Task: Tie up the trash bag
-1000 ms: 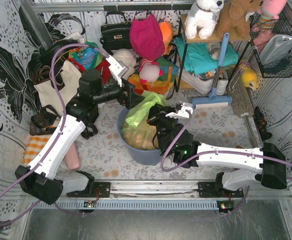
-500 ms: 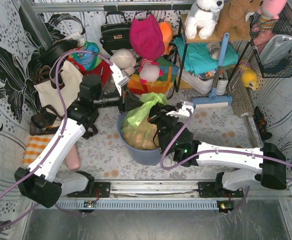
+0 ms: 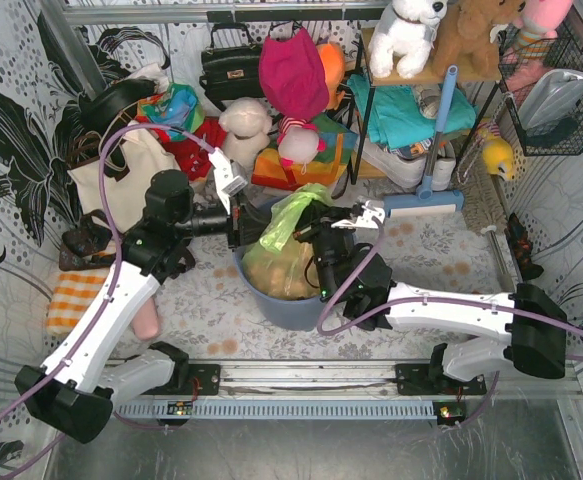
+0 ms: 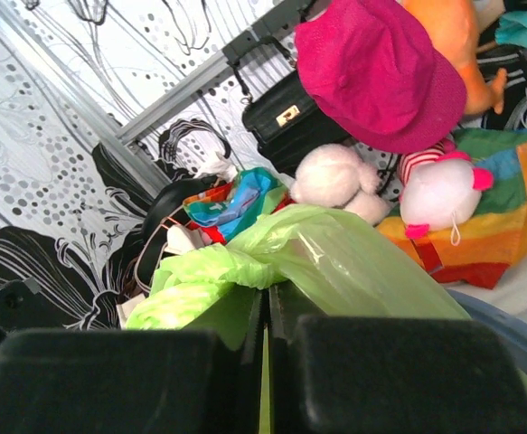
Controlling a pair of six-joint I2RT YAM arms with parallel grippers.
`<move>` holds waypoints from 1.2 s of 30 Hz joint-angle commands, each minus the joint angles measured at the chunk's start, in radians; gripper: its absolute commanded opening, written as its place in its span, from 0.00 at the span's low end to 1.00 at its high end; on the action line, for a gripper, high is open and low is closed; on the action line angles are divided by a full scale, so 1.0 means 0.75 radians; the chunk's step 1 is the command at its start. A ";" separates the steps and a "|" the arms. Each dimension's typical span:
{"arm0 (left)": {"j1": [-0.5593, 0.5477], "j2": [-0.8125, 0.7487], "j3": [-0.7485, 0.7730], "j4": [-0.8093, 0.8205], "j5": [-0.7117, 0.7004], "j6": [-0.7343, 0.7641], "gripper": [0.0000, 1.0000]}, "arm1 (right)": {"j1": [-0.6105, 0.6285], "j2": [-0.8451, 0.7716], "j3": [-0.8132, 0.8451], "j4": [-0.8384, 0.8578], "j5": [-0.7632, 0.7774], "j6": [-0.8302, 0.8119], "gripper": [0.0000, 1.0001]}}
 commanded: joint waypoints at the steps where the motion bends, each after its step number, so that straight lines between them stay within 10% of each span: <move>1: -0.021 -0.043 -0.034 0.060 0.062 -0.055 0.05 | -0.013 0.040 -0.021 0.282 -0.131 -0.141 0.00; 27: -0.082 -0.116 -0.109 0.187 0.029 -0.215 0.09 | -0.086 0.161 -0.022 0.471 -0.809 0.094 0.00; 32: -0.082 -0.154 -0.074 0.116 -0.091 -0.171 0.41 | -0.088 0.137 -0.040 0.446 -0.936 0.176 0.00; 36: -0.083 -0.183 -0.038 0.007 -0.198 -0.110 0.39 | -0.086 0.102 -0.055 0.418 -1.016 0.198 0.00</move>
